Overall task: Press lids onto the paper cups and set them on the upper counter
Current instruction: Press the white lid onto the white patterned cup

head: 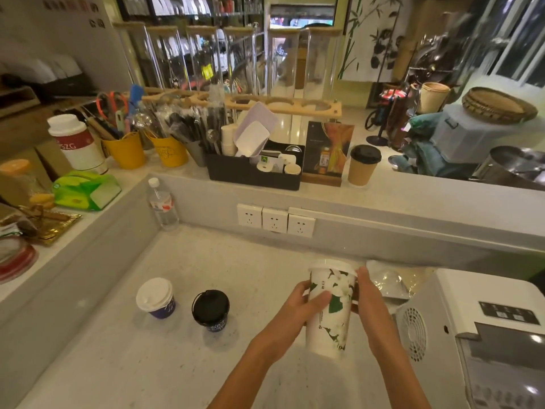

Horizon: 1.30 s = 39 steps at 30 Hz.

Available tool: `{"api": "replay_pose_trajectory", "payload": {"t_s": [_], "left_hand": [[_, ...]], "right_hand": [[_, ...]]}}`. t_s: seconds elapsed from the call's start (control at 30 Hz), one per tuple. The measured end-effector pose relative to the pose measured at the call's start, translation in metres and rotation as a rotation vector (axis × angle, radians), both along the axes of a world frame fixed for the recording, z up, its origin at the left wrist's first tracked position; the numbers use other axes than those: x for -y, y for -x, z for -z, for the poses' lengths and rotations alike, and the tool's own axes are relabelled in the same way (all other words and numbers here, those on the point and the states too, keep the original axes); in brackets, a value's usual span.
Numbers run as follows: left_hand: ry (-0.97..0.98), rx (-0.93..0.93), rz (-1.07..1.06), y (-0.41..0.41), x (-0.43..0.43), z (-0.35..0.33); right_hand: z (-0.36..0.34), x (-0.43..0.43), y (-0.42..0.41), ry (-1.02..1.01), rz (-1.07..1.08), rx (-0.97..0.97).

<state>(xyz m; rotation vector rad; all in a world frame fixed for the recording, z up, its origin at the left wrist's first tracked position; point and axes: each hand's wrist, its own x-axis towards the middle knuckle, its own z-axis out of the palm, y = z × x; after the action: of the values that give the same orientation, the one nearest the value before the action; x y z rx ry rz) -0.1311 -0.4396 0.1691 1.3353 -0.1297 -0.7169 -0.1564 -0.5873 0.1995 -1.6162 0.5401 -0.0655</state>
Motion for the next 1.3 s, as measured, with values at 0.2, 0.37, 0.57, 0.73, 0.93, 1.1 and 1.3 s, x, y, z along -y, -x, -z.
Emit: {"api": "replay_pose_trajectory", "payload": {"t_s": [0.2,0.37,0.57,0.73,0.93,1.1,1.3], "left_hand": [[-0.132,0.196,-0.1,0.007,0.007,-0.027],[0.091,0.092,-0.129,0.007,-0.005,-0.046],[0.152,-0.021,0.062,0.007,-0.015,-0.05],[-0.059,0.179,-0.044,0.009,-0.011,-0.043],[-0.142,0.305,0.061,0.008,-0.019,-0.042],[-0.216,0.391,0.053,0.006,-0.027,-0.042],[-0.28,0.469,0.111,-0.003,-0.043,-0.042]], "right_hand": [[-0.013,-0.005,0.0,0.103,-0.109,0.081],[-0.029,-0.006,0.001,-0.139,-0.063,0.222],[-0.031,-0.003,0.009,-0.228,-0.218,0.31],[-0.034,0.001,0.011,0.285,-0.182,0.387],[-0.043,0.003,0.012,0.478,-0.22,0.327],[-0.052,0.011,0.015,0.333,-0.266,0.214],[-0.067,0.018,0.023,0.225,-0.426,0.022]]}}
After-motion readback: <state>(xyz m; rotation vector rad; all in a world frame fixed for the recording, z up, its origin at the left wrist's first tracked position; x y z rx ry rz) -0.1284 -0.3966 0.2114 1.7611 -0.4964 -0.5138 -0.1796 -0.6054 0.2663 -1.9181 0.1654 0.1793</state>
